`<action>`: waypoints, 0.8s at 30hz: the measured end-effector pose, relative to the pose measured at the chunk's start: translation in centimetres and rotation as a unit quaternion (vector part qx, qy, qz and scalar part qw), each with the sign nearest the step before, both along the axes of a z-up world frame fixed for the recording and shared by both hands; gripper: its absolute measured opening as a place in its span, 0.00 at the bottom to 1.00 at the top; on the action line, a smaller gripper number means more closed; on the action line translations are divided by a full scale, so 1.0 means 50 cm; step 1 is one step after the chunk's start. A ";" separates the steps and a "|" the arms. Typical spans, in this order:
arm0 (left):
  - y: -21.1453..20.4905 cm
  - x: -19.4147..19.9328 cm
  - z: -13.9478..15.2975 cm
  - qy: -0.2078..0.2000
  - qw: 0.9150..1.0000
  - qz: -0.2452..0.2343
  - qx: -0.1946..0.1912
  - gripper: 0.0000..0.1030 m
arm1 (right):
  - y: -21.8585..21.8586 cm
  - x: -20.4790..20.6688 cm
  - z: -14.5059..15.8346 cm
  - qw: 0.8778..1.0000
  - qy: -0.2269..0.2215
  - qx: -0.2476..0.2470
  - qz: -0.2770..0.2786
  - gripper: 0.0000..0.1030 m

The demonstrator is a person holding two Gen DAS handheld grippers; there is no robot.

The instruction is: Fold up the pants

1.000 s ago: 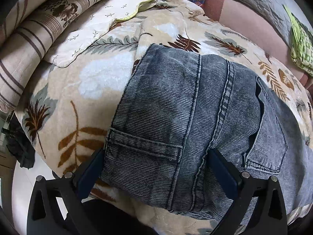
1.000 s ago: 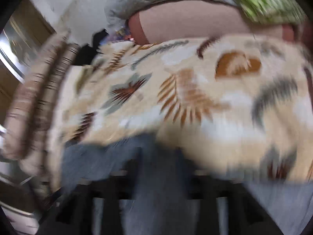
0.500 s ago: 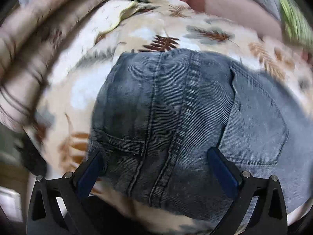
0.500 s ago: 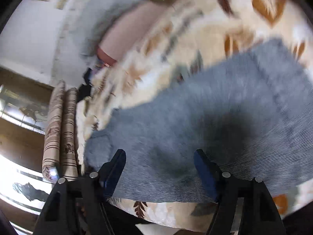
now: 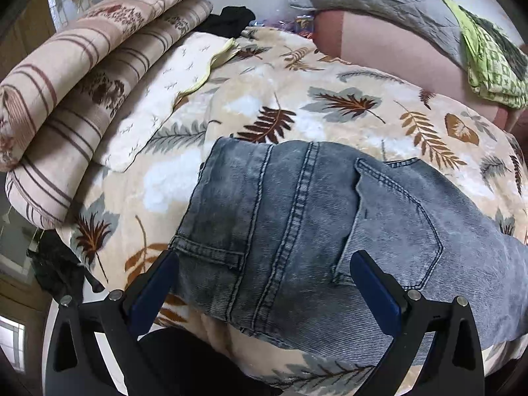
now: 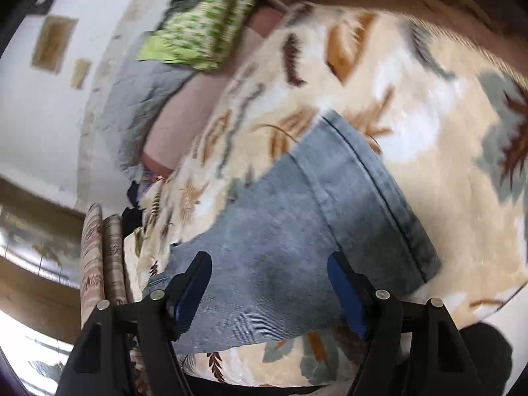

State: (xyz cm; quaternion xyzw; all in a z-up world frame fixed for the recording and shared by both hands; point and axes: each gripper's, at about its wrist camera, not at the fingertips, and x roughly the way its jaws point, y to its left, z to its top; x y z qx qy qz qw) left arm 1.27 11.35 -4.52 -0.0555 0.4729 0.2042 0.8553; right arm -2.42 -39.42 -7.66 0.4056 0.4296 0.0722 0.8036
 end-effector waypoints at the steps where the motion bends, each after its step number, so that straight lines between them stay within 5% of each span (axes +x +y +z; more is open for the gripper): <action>1: 0.000 0.000 0.002 0.001 1.000 -0.002 0.000 1.00 | -0.003 0.001 -0.008 1.000 0.008 -0.008 -0.003 0.80; 3: -0.005 0.004 -0.007 0.007 1.000 -0.006 -0.002 1.00 | -0.021 0.002 -0.036 0.998 0.054 -0.034 -0.022 0.80; 7: -0.006 0.003 -0.010 0.008 1.000 -0.009 0.003 1.00 | -0.024 -0.001 -0.023 0.998 0.056 -0.024 -0.028 0.80; 14: -0.013 0.007 -0.016 0.012 1.000 -0.013 -0.001 1.00 | 0.031 0.020 0.063 0.999 -0.003 -0.040 0.020 0.80; 24: -0.027 0.008 -0.021 0.013 1.000 -0.029 -0.004 1.00 | 0.120 0.143 0.053 0.998 -0.009 -0.017 0.062 0.80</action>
